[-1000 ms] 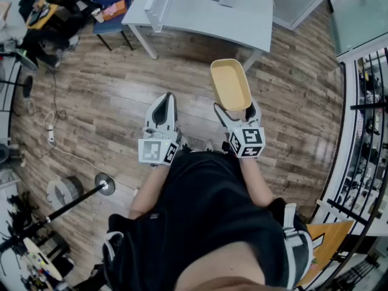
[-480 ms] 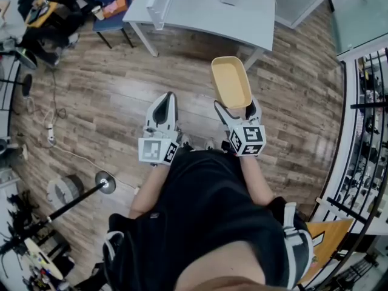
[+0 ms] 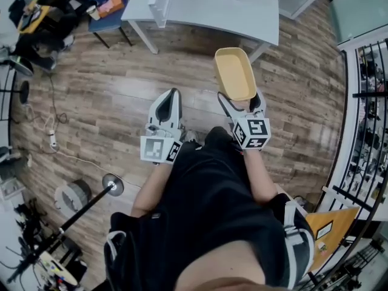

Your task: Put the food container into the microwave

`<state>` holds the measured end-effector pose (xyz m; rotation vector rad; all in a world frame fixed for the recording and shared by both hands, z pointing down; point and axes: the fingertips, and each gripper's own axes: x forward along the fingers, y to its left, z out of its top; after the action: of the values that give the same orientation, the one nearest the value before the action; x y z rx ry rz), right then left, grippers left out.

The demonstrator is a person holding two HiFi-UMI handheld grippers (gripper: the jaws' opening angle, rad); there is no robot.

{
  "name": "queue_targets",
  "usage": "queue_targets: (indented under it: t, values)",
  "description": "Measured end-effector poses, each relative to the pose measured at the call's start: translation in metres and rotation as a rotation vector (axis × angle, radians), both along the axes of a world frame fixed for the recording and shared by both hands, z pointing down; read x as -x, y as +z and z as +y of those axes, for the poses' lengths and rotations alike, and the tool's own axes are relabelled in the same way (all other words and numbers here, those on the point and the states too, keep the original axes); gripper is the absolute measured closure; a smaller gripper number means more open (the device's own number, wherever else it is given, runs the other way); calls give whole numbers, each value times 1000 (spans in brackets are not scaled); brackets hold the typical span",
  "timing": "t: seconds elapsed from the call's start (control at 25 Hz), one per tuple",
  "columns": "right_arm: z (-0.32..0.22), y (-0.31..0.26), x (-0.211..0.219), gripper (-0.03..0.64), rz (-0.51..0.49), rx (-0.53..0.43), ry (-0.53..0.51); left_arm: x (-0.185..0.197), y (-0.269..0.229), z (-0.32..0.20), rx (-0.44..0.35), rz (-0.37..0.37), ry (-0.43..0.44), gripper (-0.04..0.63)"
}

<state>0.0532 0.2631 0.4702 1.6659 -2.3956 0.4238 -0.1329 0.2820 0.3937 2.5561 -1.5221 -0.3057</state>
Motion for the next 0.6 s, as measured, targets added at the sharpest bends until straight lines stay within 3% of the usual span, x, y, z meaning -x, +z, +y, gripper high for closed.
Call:
queue_targets:
  t: [0.24,0.6]
  values:
    - [-59,17,-3,101,12,26,24,-7,18,-61,26,16,26,572]
    - [-244,41,-35,101,31,27,-45,-56,17,-233,8,-20,-11,572]
